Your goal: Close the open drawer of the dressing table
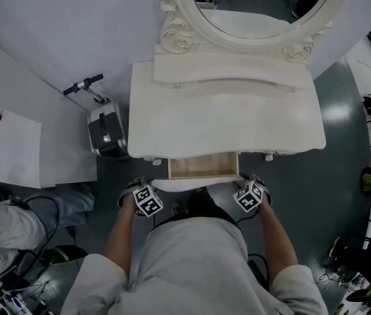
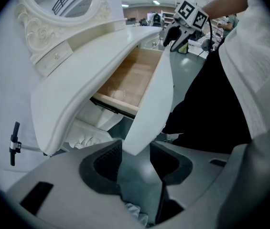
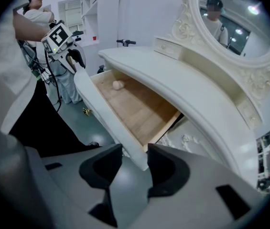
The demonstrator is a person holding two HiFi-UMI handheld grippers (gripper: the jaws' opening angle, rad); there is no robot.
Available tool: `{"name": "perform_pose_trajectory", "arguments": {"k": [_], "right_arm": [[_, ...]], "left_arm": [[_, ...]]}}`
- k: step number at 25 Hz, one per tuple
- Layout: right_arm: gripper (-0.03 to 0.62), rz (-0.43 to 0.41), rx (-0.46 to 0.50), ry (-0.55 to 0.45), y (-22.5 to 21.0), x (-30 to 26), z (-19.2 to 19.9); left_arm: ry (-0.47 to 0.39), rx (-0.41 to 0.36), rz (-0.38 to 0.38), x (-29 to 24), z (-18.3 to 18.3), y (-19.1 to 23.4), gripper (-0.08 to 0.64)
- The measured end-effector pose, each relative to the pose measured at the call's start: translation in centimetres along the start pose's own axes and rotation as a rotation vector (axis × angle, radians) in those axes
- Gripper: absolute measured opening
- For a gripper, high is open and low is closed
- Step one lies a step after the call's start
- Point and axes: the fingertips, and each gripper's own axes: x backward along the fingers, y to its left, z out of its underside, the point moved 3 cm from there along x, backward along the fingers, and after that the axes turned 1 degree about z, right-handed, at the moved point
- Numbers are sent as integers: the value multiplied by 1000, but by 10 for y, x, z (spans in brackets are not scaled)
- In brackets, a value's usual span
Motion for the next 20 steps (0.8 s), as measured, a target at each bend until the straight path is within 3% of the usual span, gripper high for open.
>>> {"name": "perform_pose_trajectory", "arguments": {"k": [20], "right_arm": [[170, -15, 11, -5, -19, -8, -13]], "left_arm": [[-4, 29, -13, -4, -9, 21, 178]]}}
